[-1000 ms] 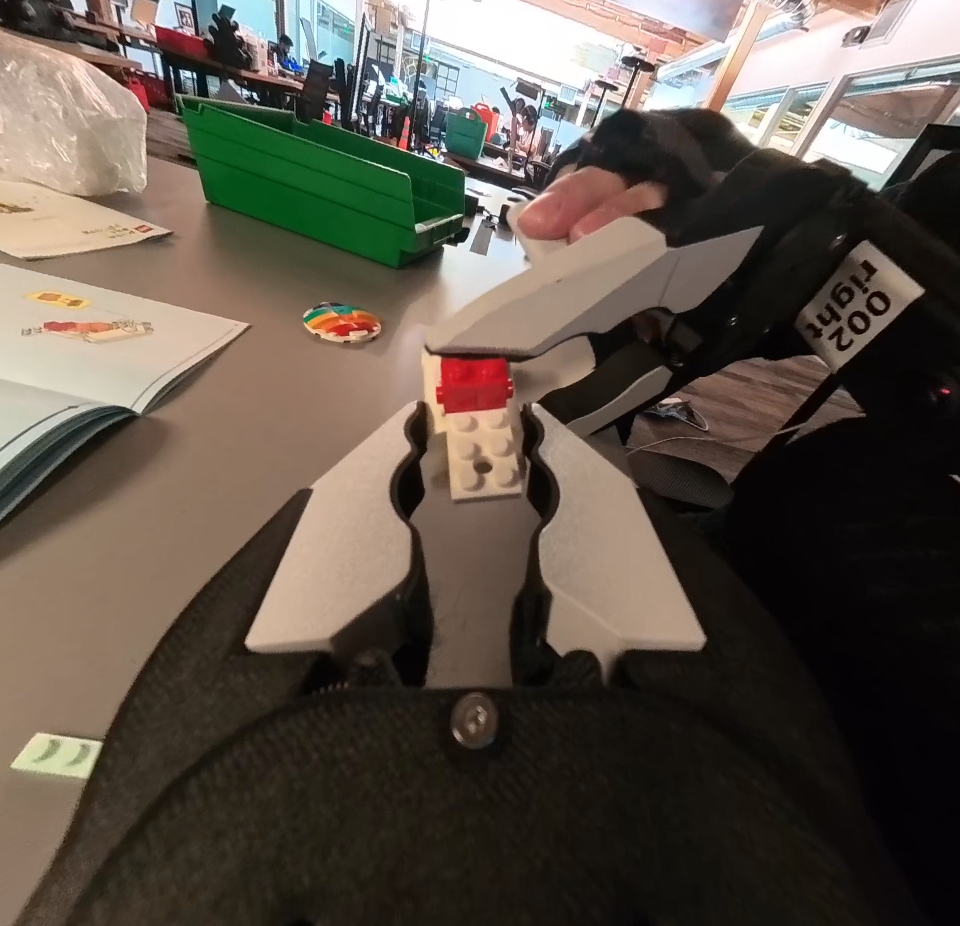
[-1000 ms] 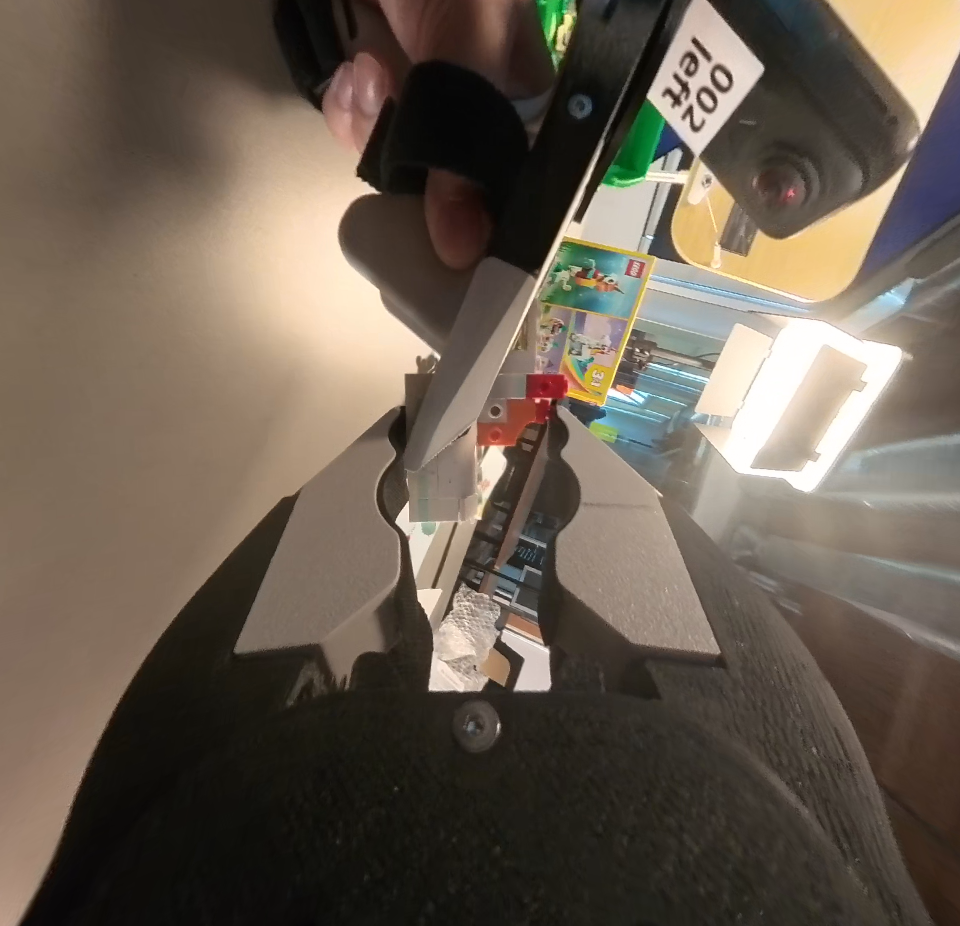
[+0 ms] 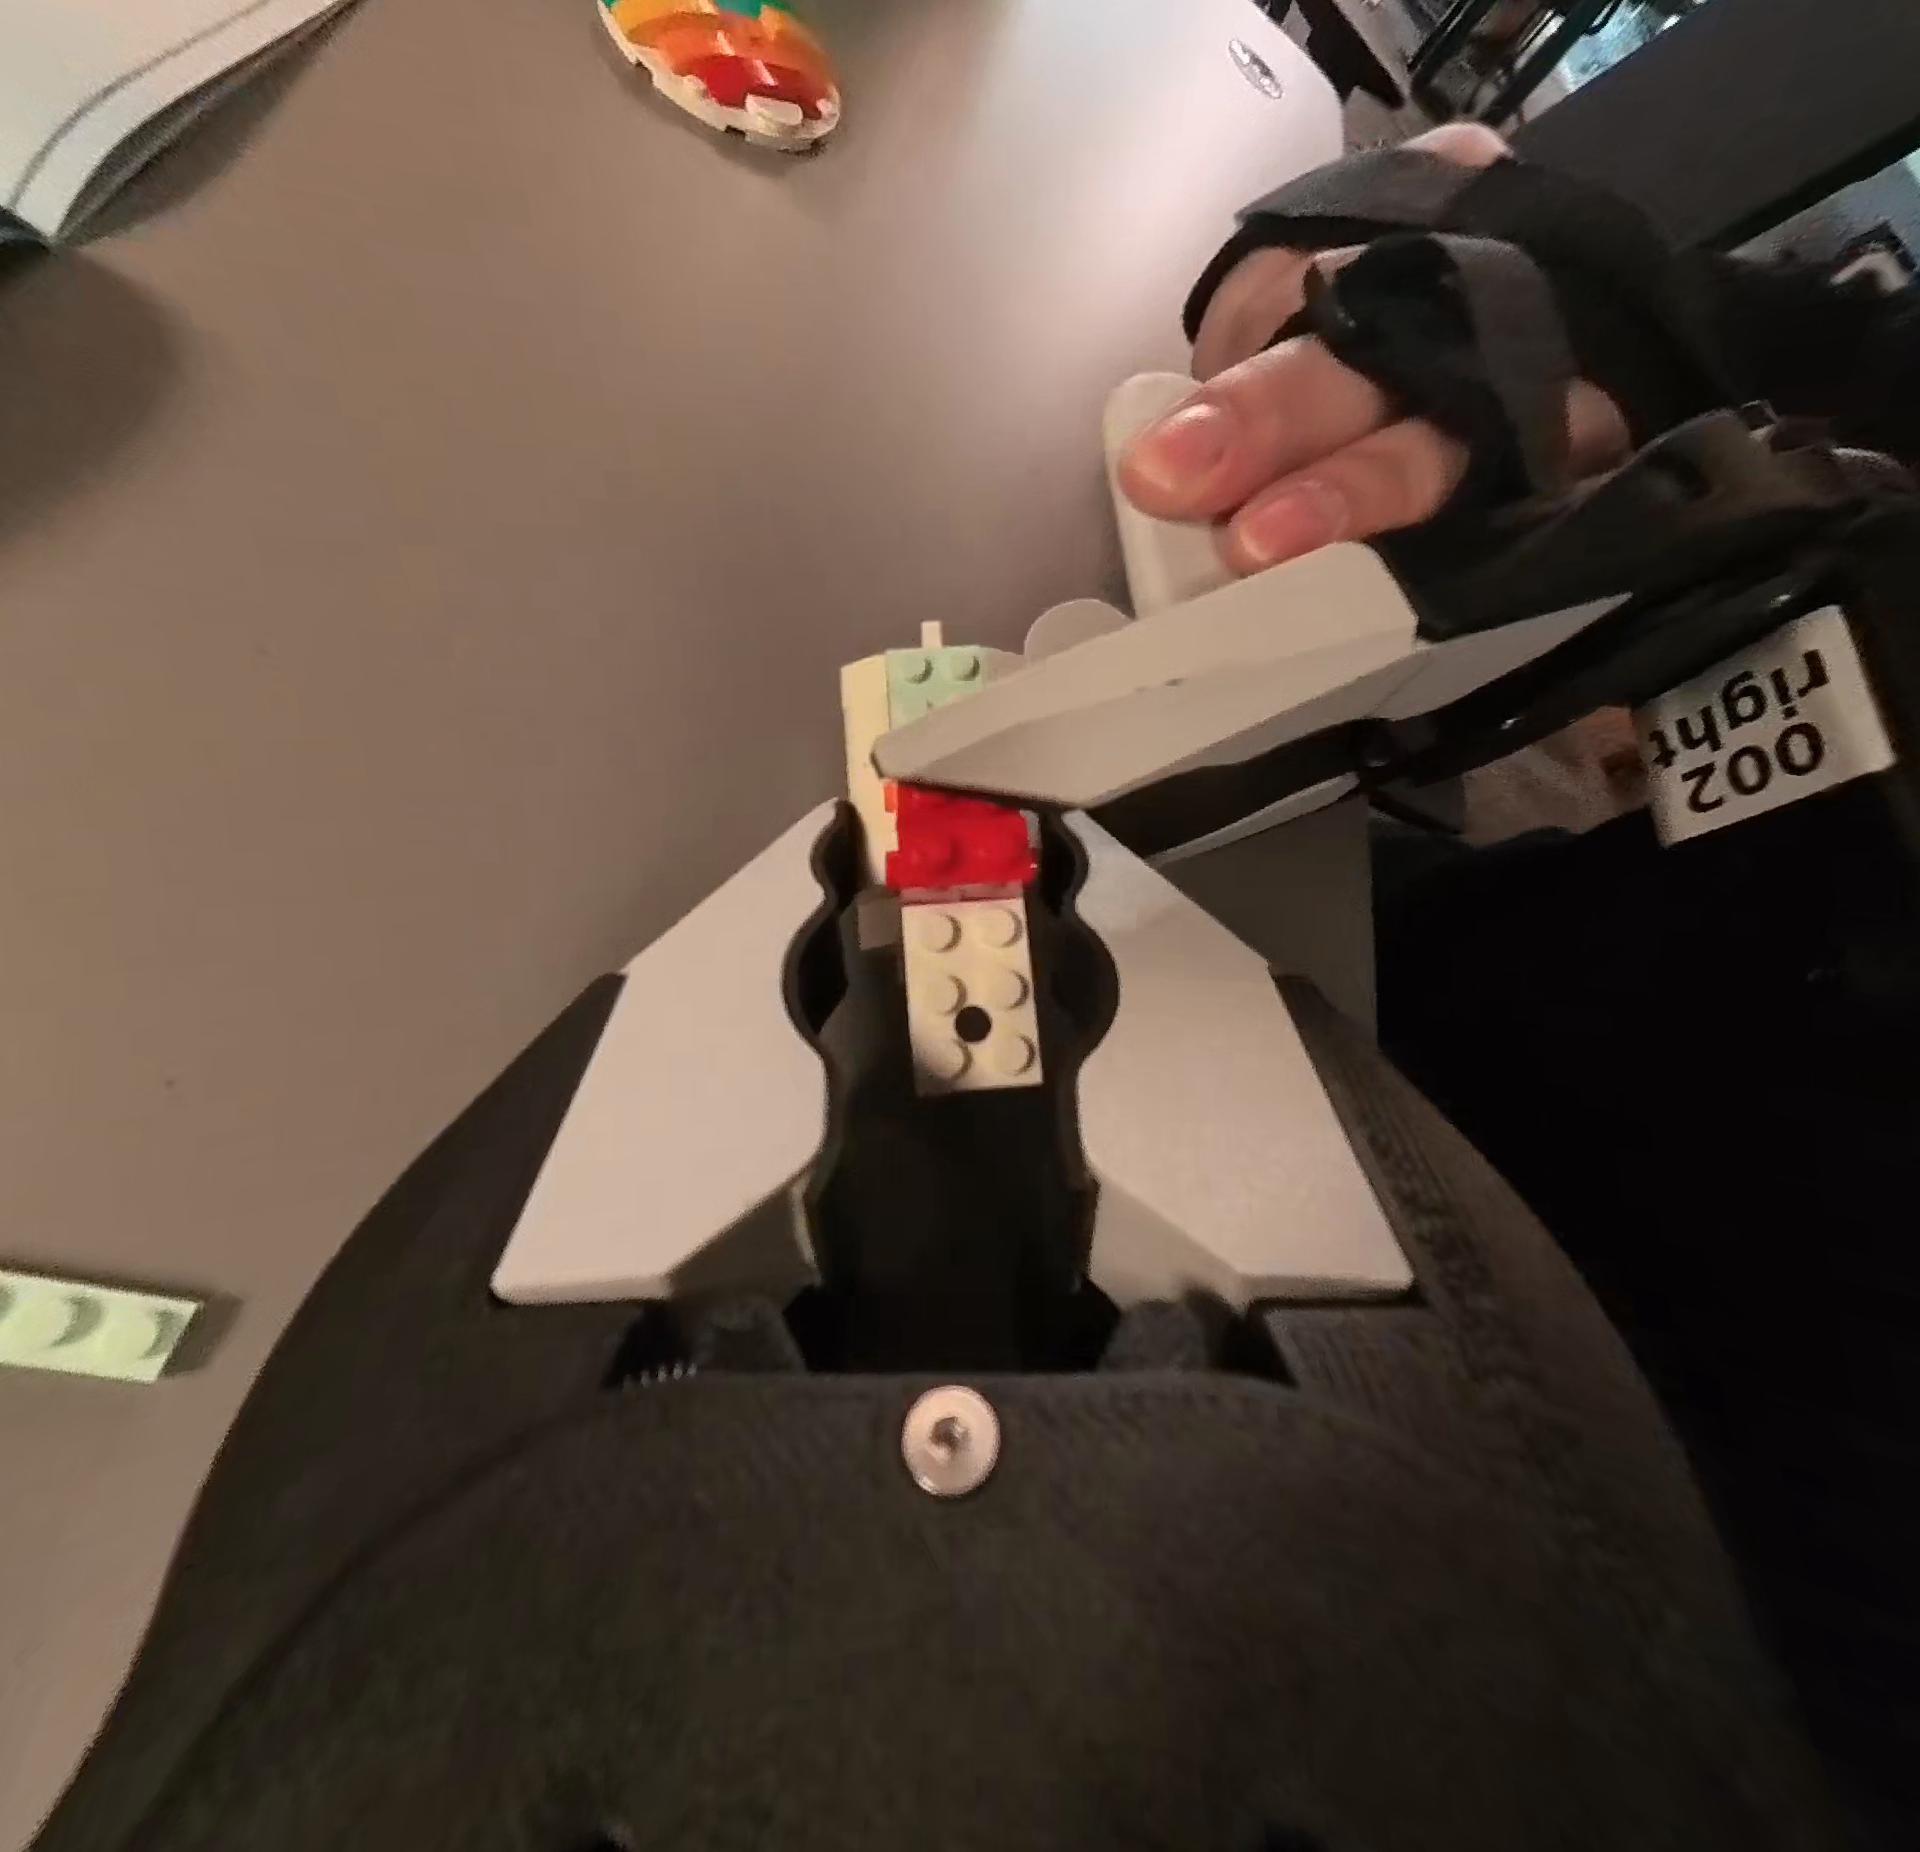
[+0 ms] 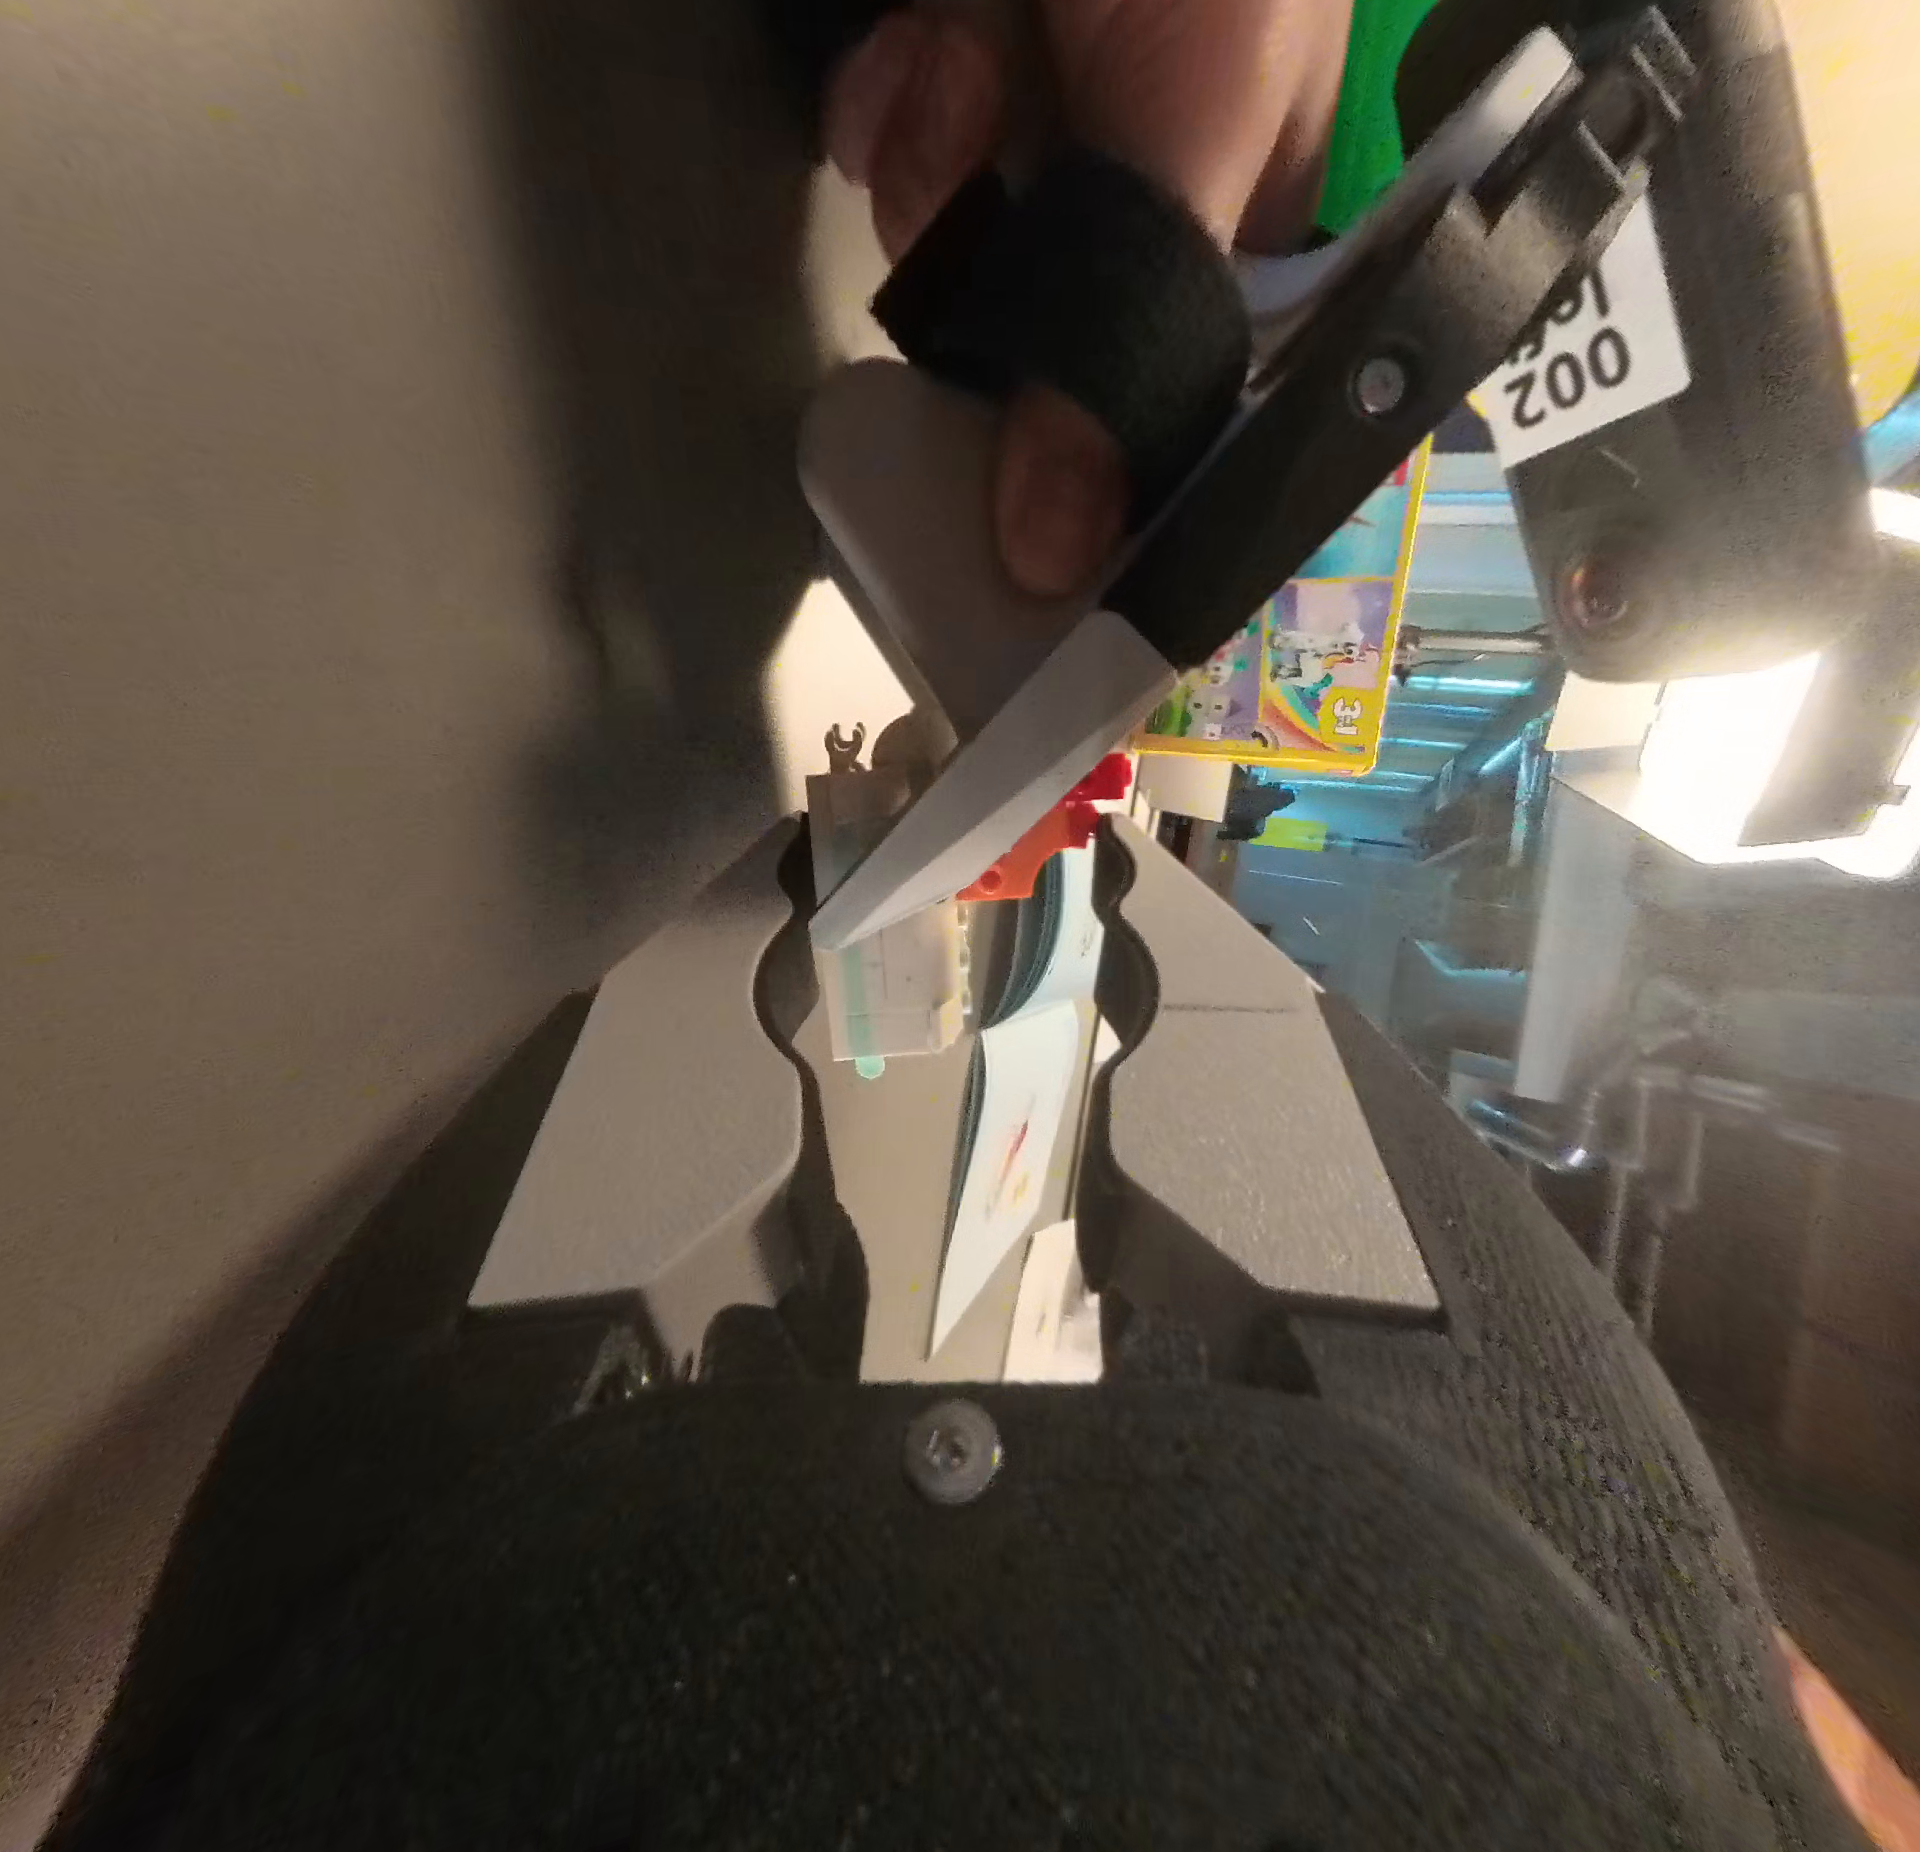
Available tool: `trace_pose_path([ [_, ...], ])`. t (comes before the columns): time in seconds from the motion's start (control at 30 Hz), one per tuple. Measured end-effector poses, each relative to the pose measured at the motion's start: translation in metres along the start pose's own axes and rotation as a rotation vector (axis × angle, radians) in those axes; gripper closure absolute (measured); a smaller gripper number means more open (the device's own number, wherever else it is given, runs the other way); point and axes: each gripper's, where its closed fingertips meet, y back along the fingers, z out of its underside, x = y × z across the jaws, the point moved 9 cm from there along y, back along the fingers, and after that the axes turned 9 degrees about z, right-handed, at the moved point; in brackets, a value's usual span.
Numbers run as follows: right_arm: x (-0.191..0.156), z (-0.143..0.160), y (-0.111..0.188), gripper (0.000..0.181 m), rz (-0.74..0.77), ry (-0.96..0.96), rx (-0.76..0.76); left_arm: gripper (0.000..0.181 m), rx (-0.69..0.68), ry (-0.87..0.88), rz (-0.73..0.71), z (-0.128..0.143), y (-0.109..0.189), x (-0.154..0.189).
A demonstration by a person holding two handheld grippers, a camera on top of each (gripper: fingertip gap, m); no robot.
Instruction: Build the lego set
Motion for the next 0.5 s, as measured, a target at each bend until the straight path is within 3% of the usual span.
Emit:
trace_pose_path([
  [0.2, -0.005, 0.001, -0.001, 0.130, 0.008, -0.014, 0.008, 0.135, 0.035, -0.027, -0.078, 0.008, 0.013, 0.004],
  [0.37, -0.006, 0.002, -0.001, 0.130, 0.016, -0.035, 0.007, 0.156, 0.183, -0.075, -0.090, 0.008, 0.028, 0.011],
  [0.5, -0.005, 0.003, -0.002, 0.130, 0.015, -0.043, 0.003, 0.161, 0.155, -0.059, -0.079, 0.009, 0.025, 0.010],
])
